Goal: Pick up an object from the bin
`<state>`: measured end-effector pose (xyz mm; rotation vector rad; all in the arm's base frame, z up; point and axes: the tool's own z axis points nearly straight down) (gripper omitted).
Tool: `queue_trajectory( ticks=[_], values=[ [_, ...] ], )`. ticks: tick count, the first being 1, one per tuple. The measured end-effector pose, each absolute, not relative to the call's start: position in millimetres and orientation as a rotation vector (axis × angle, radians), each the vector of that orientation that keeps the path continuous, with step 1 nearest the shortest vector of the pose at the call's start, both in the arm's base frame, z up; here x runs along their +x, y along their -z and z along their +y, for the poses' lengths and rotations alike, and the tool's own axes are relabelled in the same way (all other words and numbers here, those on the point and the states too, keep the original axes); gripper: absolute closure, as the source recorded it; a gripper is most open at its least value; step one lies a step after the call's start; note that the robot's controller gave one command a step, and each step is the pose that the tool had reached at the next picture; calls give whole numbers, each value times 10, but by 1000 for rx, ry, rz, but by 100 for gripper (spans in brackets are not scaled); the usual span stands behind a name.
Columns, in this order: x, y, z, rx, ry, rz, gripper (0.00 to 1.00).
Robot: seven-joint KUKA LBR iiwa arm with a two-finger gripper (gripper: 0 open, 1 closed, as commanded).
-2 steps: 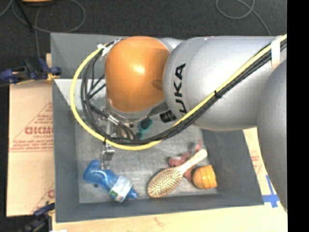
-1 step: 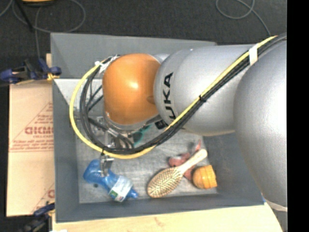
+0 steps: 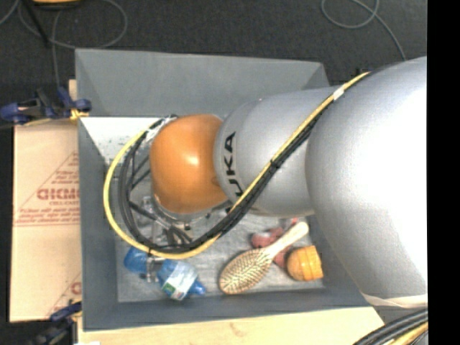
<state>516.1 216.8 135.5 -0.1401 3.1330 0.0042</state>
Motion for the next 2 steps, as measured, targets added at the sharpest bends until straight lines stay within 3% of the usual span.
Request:
queue_trajectory(
  ticks=[1,2],
  values=[
    [5158,-1041,2180,-237,-2,3132,100],
    [5158,-1041,2182,-234,-3,3132,100]
  ],
)
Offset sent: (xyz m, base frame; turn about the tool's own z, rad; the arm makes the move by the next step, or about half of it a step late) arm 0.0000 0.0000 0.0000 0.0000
